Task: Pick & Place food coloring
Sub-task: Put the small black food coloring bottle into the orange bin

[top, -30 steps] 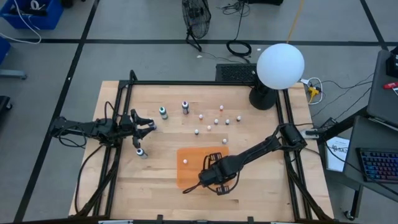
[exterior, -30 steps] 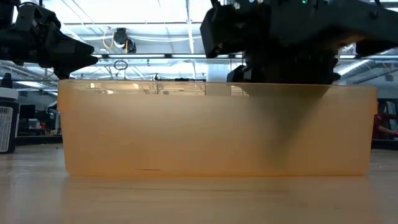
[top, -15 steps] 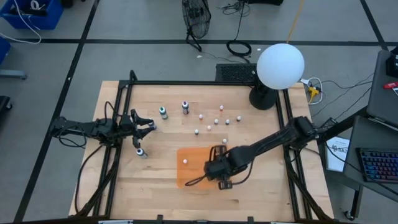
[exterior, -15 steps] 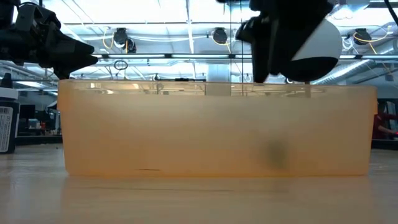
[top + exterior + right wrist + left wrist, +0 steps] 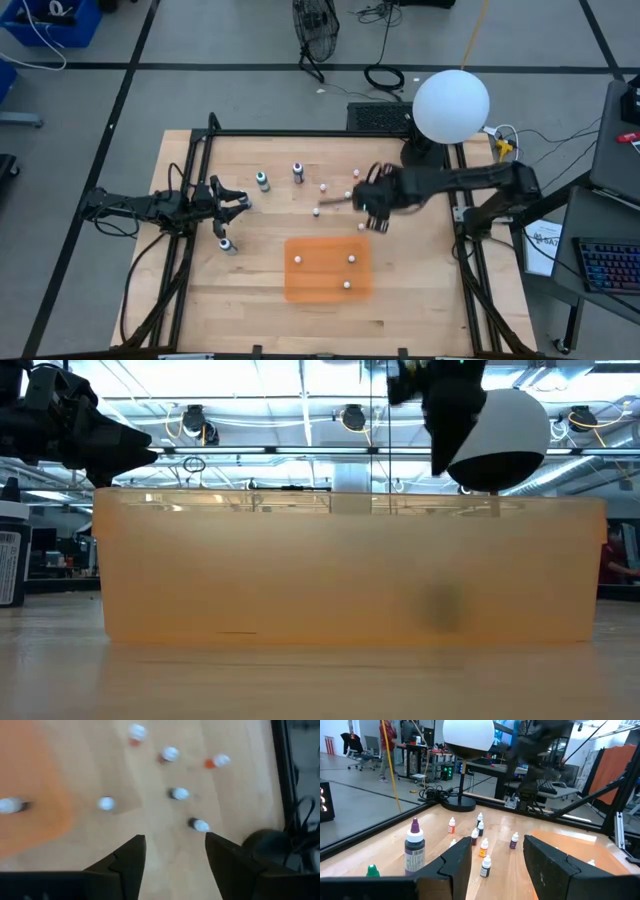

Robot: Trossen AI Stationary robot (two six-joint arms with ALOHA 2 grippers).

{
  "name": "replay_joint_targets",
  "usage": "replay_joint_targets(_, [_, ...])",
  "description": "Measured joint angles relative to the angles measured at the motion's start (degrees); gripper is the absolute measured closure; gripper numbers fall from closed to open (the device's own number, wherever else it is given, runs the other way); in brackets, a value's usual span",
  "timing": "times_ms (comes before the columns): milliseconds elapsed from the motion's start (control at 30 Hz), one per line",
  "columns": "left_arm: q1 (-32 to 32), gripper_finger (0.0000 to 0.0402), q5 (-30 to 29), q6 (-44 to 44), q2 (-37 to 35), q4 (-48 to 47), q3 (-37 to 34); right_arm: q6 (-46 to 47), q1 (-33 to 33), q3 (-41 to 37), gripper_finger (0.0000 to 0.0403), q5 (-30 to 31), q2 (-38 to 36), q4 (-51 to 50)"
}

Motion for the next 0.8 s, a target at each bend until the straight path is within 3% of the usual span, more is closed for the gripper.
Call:
replay_joint_targets(100, [0.00,0.0220,0.00,0.01,0.00,0.00,0.00,-2.38,-6.17,-5.46,0.0197,-0.38,-1.86,2.21])
replay_joint_targets(300, [0.00,0.0219,0.00,-0.01,0.00,-0.01,0.00,-5.57,-14.47,-14.26,0.0193,-7.69,-2.71,9.28])
replay_joint_targets(633, [0.02,0.0220,0.02,0.01,0.00,0.01,0.00,-12.17,-19.21,-23.67,0.0194,-9.52,-2.71,23.29])
replay_joint_targets(800, [0.00,0.0220,0.02,0.01,0.00,0.01,0.00,-13.80,-20.95,-25.40,0.0198,-13.64,-2.73,27.89])
